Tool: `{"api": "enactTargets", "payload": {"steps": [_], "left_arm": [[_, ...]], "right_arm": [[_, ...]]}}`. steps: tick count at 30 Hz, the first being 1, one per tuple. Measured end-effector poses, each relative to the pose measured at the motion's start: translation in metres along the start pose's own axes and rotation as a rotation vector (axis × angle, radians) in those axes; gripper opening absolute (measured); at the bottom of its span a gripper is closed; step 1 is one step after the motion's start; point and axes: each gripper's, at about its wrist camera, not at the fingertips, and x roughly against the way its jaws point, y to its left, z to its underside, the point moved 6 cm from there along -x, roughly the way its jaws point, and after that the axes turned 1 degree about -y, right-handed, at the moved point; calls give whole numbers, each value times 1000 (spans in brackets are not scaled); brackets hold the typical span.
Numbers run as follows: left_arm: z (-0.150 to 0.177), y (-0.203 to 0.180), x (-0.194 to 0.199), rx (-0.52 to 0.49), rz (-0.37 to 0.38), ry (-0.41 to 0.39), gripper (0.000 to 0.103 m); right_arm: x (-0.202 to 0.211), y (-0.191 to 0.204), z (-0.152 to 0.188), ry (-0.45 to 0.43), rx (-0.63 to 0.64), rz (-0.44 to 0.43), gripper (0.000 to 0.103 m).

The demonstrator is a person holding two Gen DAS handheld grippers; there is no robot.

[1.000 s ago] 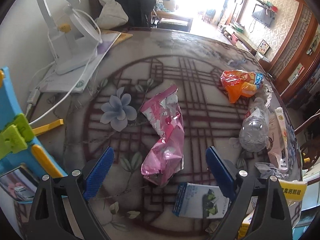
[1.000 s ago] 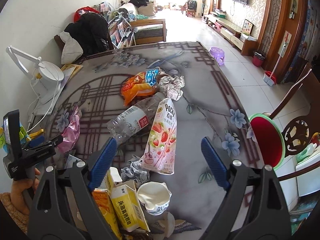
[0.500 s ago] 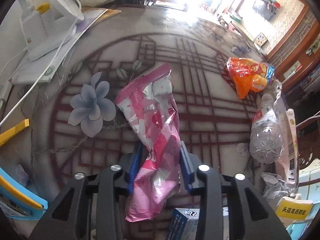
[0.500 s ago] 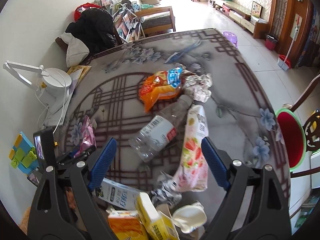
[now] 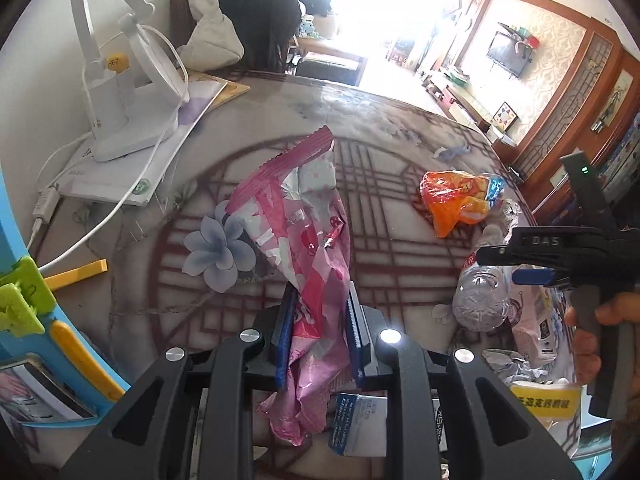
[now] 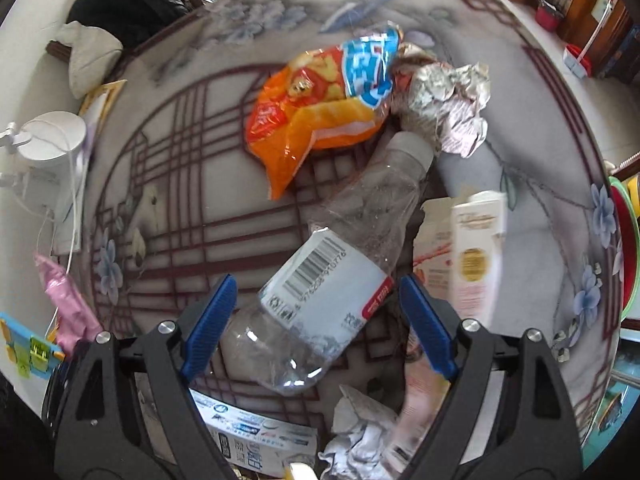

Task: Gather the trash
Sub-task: 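Grasp the clear water bottle with the right tool while left holds the bag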

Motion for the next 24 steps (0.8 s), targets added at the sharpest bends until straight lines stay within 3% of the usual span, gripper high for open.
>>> {"api": "enactTargets", "payload": {"steps": [4, 9, 11, 24], "left_arm": [[-2, 9, 2, 10, -5, 5, 21], [0, 11, 5, 15, -10, 7, 21], [0, 9, 8, 16, -13, 0, 21], [-4, -6, 48, 44, -16, -72, 21]], "right_arm": [[-16, 1, -7, 33, 14, 20, 80], [-19, 19, -9, 29, 127, 7, 53], [-16, 23, -6, 24, 141, -20, 49], [83, 31, 35, -159, 154, -256, 46]]}}
